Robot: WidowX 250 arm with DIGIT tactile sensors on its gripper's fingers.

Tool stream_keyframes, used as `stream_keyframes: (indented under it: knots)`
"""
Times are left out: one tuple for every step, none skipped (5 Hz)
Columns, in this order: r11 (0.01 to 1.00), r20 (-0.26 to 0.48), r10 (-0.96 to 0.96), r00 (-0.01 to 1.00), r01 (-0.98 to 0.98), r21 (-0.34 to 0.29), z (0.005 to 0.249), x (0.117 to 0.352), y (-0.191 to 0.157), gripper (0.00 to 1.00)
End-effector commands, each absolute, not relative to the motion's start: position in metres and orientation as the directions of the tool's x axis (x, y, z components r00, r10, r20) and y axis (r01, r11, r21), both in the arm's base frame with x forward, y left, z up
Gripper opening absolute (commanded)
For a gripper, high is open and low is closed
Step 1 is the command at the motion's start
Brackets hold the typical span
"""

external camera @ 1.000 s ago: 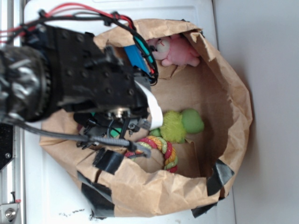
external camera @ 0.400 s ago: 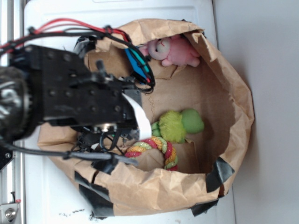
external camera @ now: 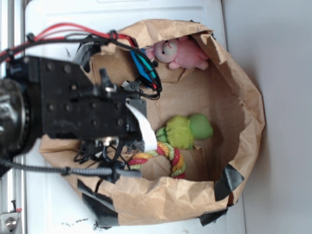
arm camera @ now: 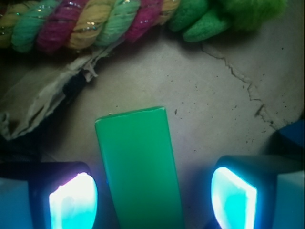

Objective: Grab the green block.

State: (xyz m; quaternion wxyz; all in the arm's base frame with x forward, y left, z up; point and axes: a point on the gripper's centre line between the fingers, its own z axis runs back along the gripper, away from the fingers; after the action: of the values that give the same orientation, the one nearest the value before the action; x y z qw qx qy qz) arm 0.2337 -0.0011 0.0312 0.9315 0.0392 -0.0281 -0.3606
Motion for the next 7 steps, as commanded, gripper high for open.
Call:
stream_keyframes:
  knots:
    - [0.724,0.011,-0.686,0.727,0.681,0.111,0.016,0.248,-0.028,1.00]
    - [0.710,-0.014,-0.697,0.717,0.693,0.125,-0.001,0.244,-0.036,1.00]
    - [0.720,-0.016,-0.688,0.726,0.684,0.115,-0.004,0.244,-0.034,1.00]
    - [0.734,0.010,-0.675,0.738,0.670,0.116,-0.001,0.242,-0.030,0.00]
    - [0.740,0.018,-0.669,0.743,0.663,0.111,0.002,0.242,-0.025,0.00]
    - [0.763,0.032,-0.645,0.764,0.641,0.085,0.011,0.242,-0.015,0.00]
    - [0.847,0.054,-0.532,0.845,0.530,0.050,0.028,0.245,-0.003,0.00]
